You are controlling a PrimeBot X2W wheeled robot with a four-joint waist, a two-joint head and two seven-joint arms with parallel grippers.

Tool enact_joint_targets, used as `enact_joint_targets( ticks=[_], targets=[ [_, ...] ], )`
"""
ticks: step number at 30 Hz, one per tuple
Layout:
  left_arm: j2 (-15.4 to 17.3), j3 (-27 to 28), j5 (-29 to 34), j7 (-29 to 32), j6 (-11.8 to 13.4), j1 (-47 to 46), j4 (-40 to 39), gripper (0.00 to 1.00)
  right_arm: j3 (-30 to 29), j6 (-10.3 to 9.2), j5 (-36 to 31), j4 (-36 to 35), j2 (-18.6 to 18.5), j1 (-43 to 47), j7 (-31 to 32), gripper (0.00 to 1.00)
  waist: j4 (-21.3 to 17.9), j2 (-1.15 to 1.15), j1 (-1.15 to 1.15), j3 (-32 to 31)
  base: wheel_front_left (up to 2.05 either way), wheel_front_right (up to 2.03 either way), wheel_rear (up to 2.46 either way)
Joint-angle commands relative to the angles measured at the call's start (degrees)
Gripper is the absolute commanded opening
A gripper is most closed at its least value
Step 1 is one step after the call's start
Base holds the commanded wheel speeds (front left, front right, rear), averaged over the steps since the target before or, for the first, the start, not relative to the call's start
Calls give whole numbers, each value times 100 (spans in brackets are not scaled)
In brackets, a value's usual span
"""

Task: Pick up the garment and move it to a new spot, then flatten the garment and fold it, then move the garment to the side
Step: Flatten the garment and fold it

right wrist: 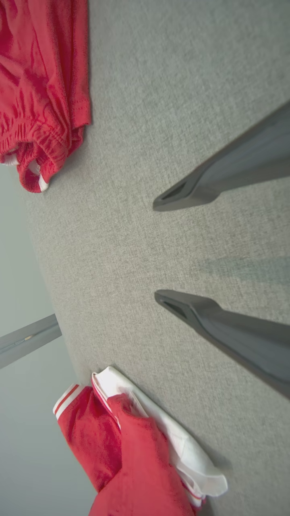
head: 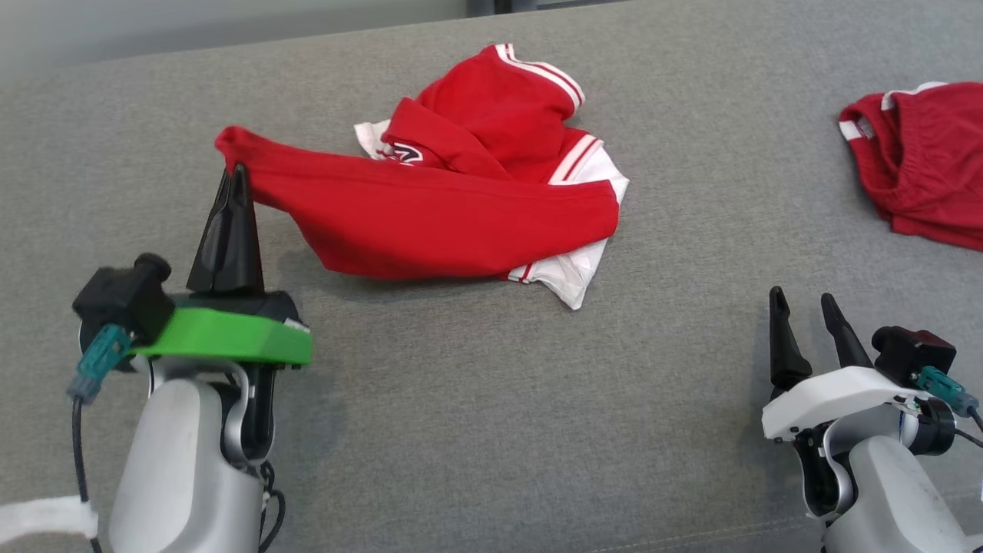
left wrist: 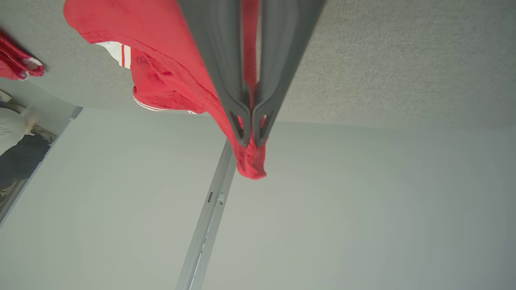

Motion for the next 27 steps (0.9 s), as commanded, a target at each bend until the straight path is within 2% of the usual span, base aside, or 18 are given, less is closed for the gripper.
enact_joint_targets(
  ticks=[1,7,12,14,15,16,17,20,23,27],
  targets=[
    [-5,117,57,-1,-3,232,-189,0,-8,-3,26,8,-13,86,-17,100,490,0,0,-363,0,0,0],
    [-112,211,-40,-1,-51,1161,-618,0,10,-3,41,59,9,175,-17,100,863,0,0,-477,0,0,0],
    [-119,128,-449,-1,6,1738,-418,0,41,-3,40,97,23,225,-17,100,997,0,0,-627,0,0,0],
    [-120,58,-404,-1,65,1955,-191,0,80,-3,40,119,34,225,-17,100,1013,0,0,-695,0,0,0],
    [-124,13,-420,0,119,2058,-25,20,89,-3,44,133,36,224,-17,100,1019,0,0,-721,0,0,0],
    [-121,21,-462,-1,158,2097,47,68,93,-3,50,143,35,227,-17,100,1031,0,0,-746,0,0,0],
    [-114,9,-376,-1,208,2159,173,100,100,-3,55,150,38,226,-17,100,1037,0,0,-761,0,0,0],
    [-116,42,-215,-1,273,2261,323,100,98,-3,59,143,39,241,-17,100,1070,0,0,-795,0,0,0],
    [-119,123,56,-1,315,2230,154,100,99,-3,61,127,20,251,-17,100,1090,0,0,-800,0,0,0],
    [-123,5,312,0,225,2099,-23,100,143,-3,66,127,12,228,-17,100,1061,0,0,-785,0,0,0]
  ],
)
